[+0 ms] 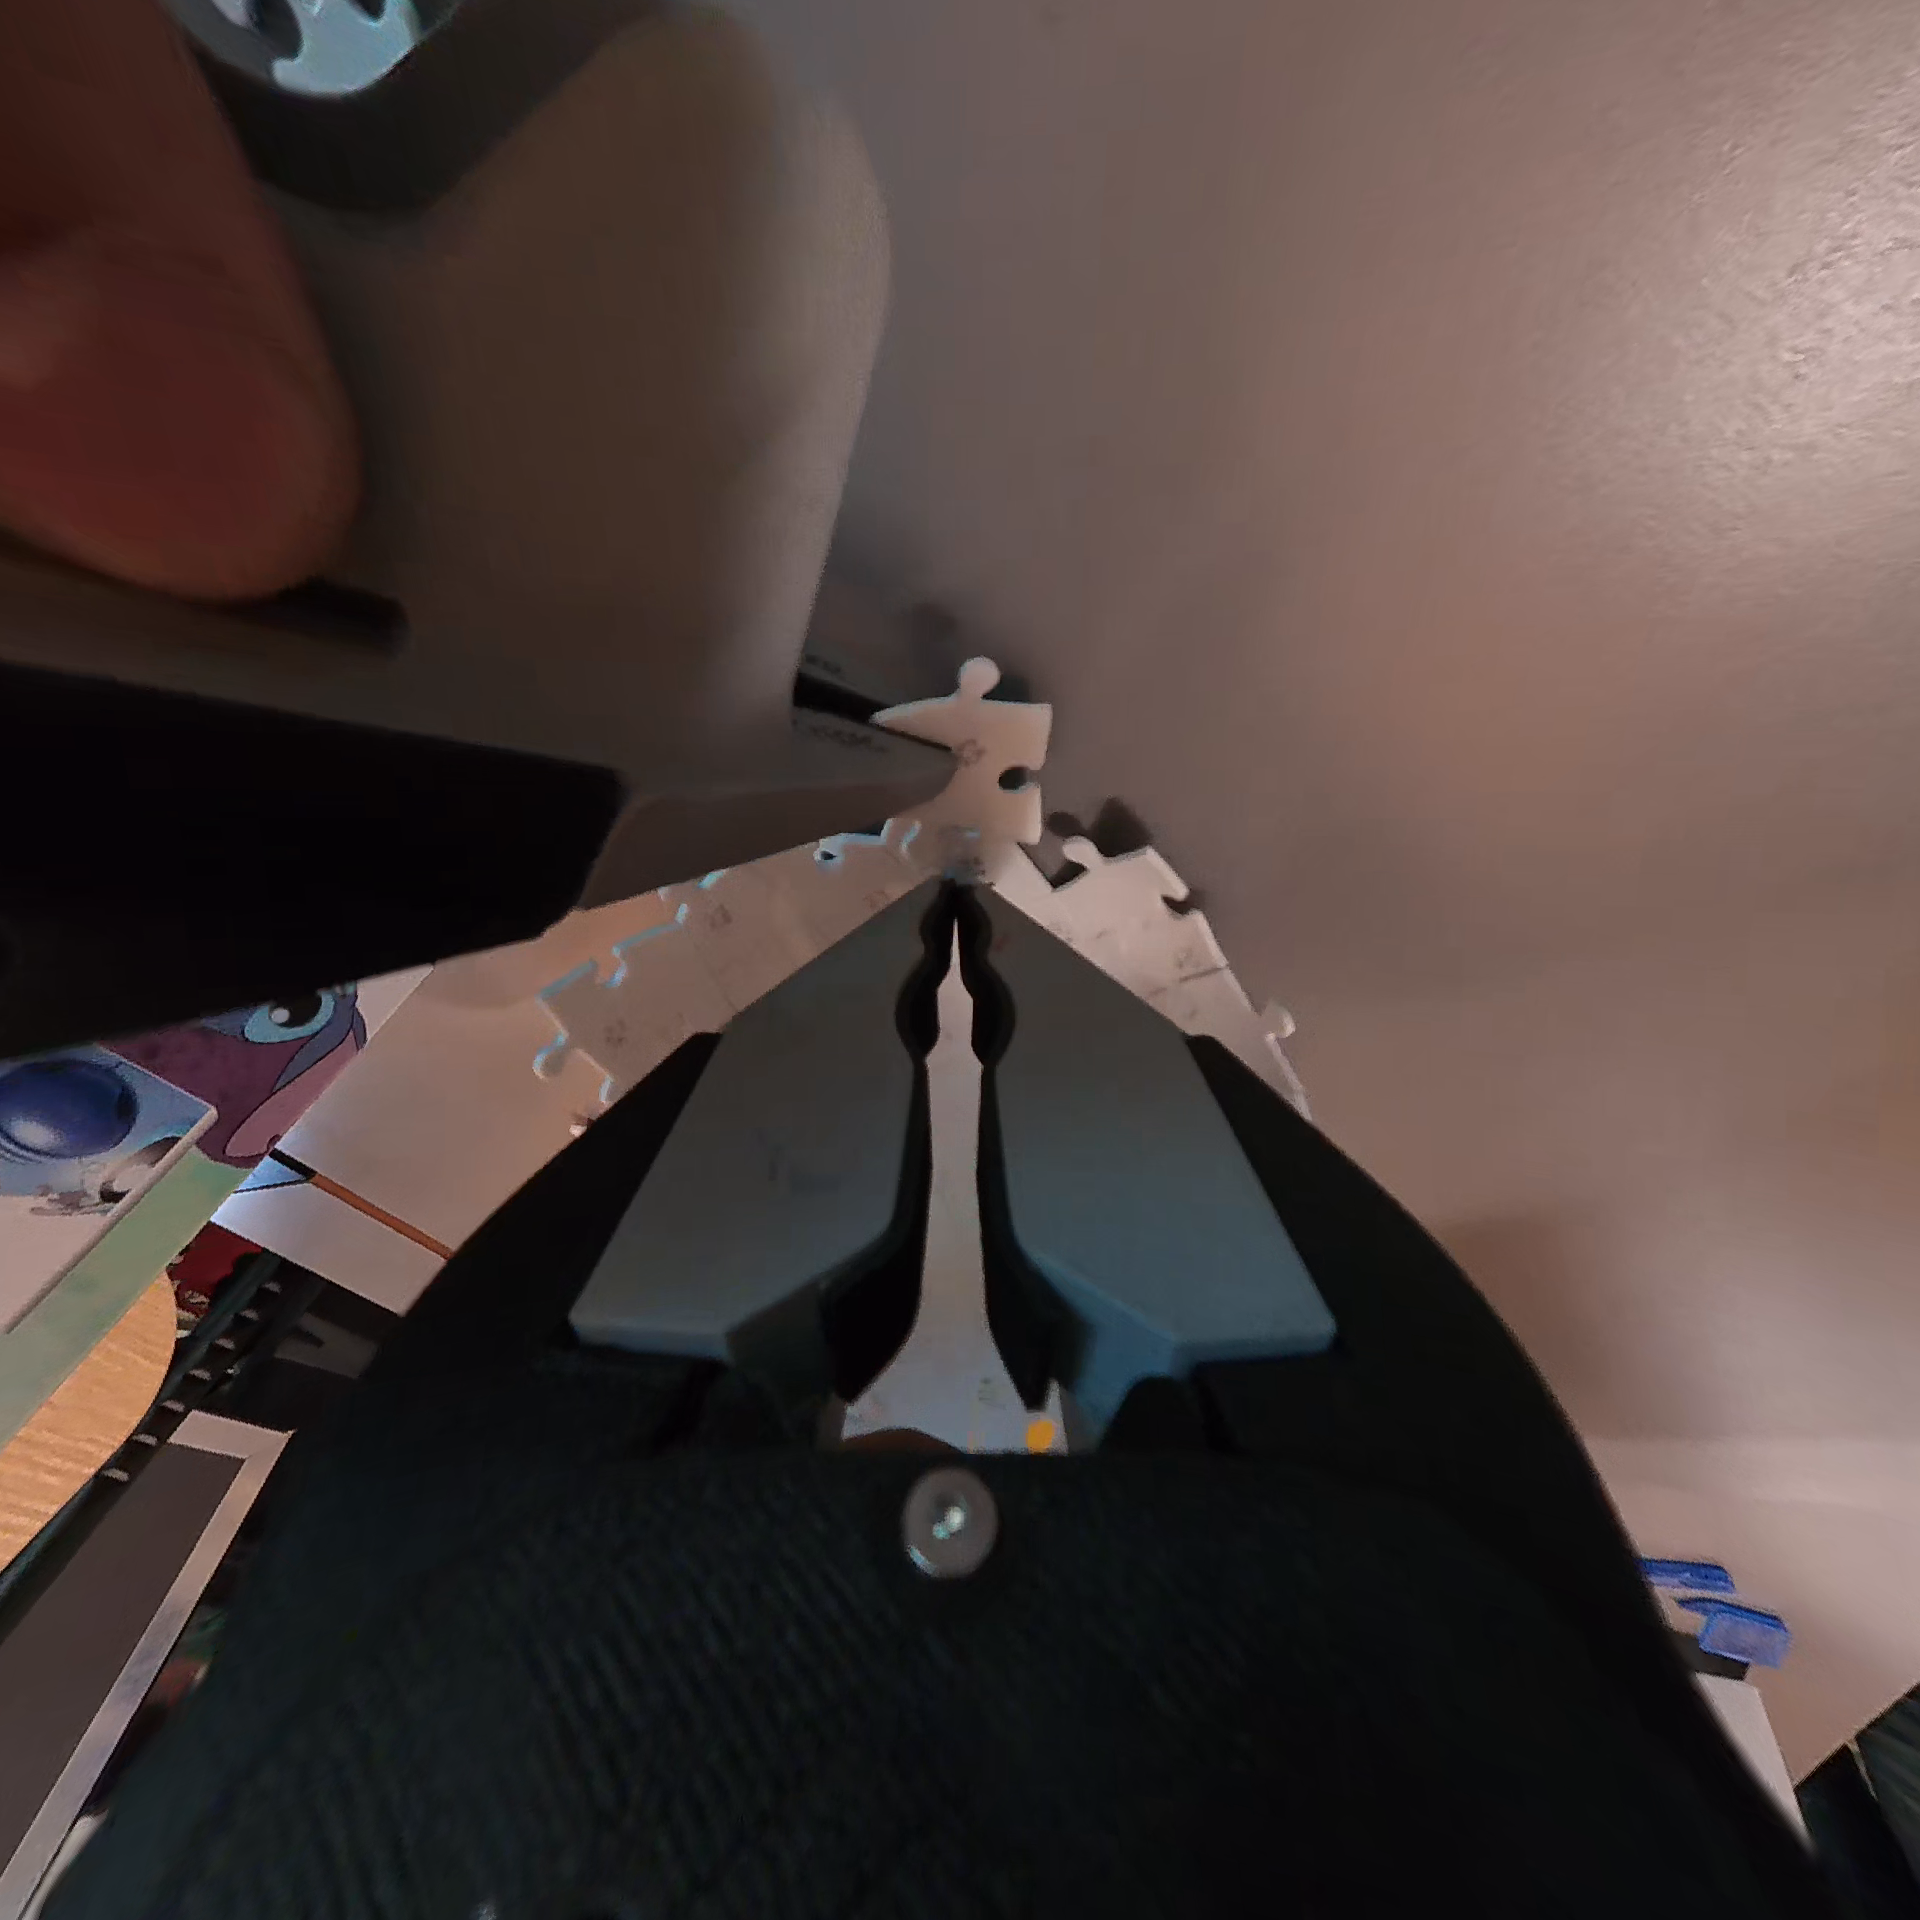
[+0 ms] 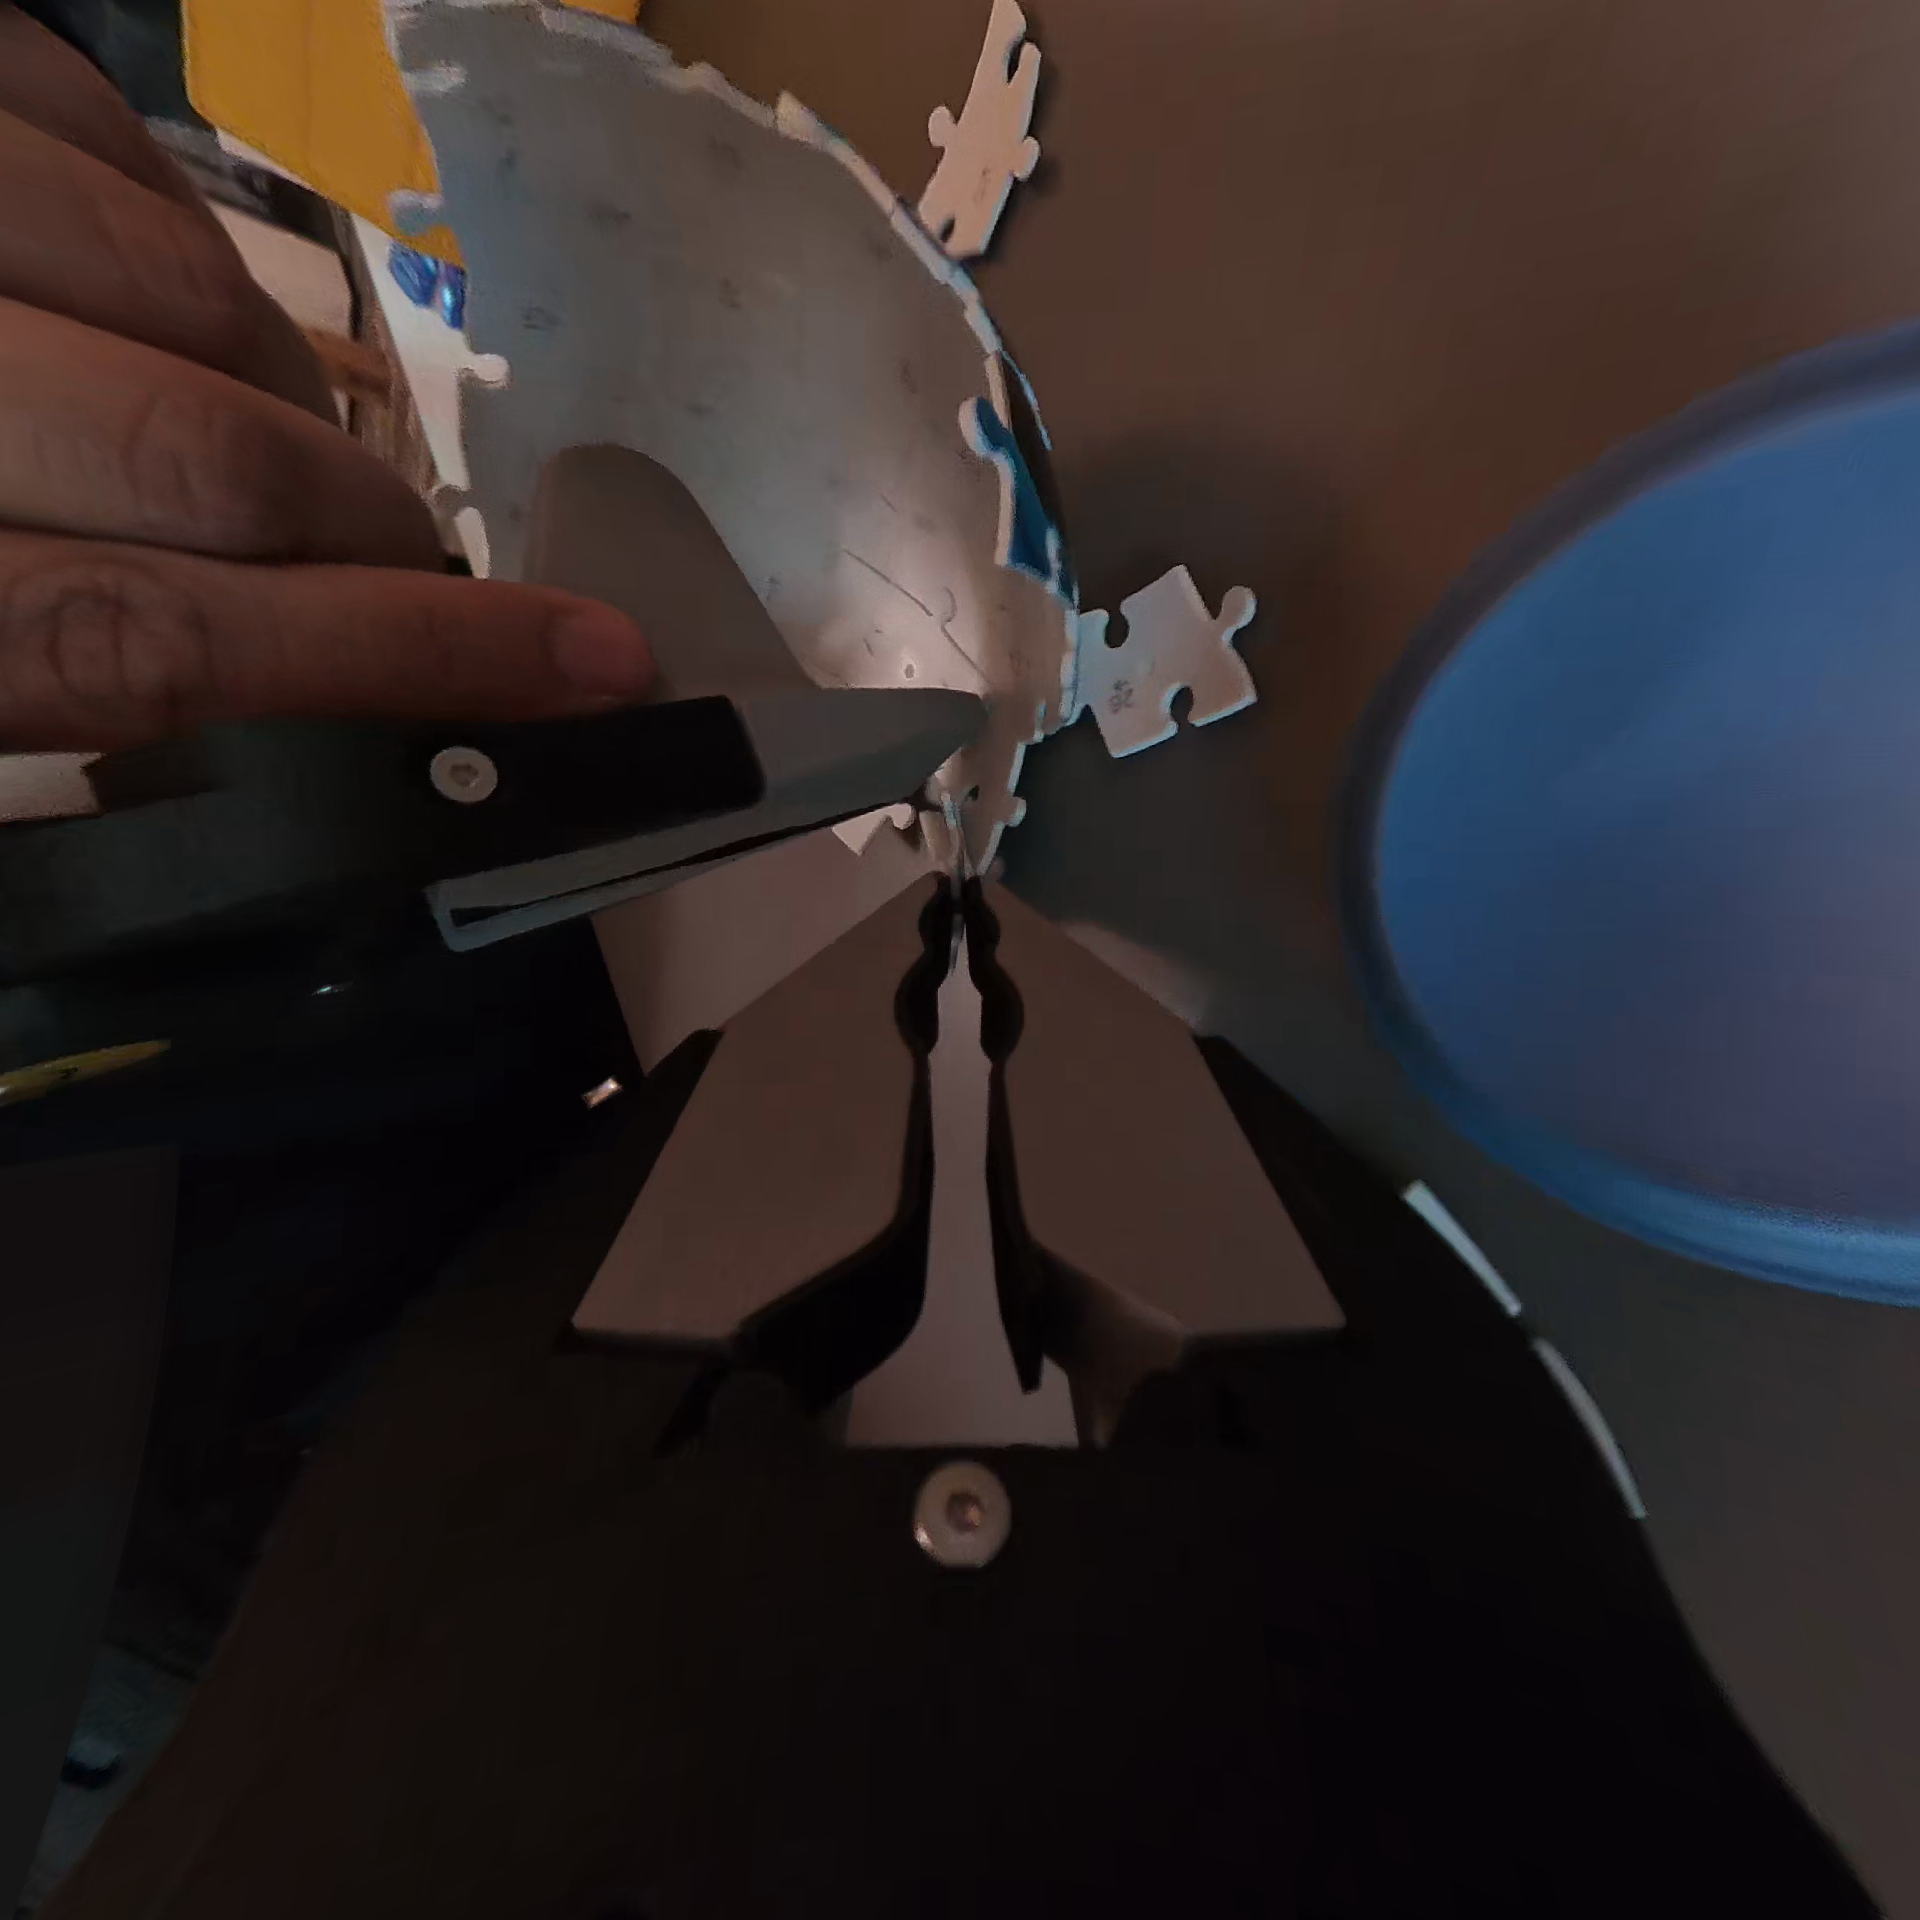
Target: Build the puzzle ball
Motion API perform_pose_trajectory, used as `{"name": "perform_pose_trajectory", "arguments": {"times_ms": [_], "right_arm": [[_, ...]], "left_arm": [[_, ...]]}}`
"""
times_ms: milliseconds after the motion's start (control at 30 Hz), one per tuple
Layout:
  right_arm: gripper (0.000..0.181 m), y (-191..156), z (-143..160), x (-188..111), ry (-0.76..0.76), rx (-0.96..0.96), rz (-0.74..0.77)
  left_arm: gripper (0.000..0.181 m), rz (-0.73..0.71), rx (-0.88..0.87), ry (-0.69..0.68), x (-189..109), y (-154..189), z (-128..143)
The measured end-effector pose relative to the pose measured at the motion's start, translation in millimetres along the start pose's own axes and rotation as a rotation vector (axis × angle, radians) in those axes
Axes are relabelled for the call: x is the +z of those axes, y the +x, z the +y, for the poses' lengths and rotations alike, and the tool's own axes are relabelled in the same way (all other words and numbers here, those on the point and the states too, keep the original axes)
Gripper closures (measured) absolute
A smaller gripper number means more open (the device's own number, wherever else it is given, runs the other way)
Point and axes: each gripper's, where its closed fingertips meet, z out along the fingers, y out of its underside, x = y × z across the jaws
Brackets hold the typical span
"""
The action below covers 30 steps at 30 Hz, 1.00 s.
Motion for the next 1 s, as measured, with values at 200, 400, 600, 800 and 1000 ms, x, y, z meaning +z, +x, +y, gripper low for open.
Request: {"name": "perform_pose_trajectory", "arguments": {"times_ms": [200, 400, 600, 800, 1000], "right_arm": [[0.181, -9.2, -4.8, -4.1, 0.147, 0.057, -0.026], [0.181, -13.1, -5.8, -2.0, 0.297, 0.134, -0.057], [0.181, -10.2, -2.1, -2.9, 0.376, 0.131, -0.008], [0.181, -2.2, -5.6, 1.1, 0.374, 0.096, 0.082], [0.181, 5.1, -17.2, -4.1, 0.374, 0.073, 0.109]], "left_arm": [[0.181, -0.013, -0.016, -0.015, 0.3, 3.7, 4.3], [0.181, 0.000, -0.121, -0.010, 0.7, 8.2, 10.2], [0.181, -0.009, -0.121, -0.011, 0.7, 10.1, 11.8], [0.181, -0.021, -0.121, -0.012, 0.7, 9.8, 11.7], [0.181, -0.014, -0.041, -0.012, -0.9, 11.6, 11.9]]}}
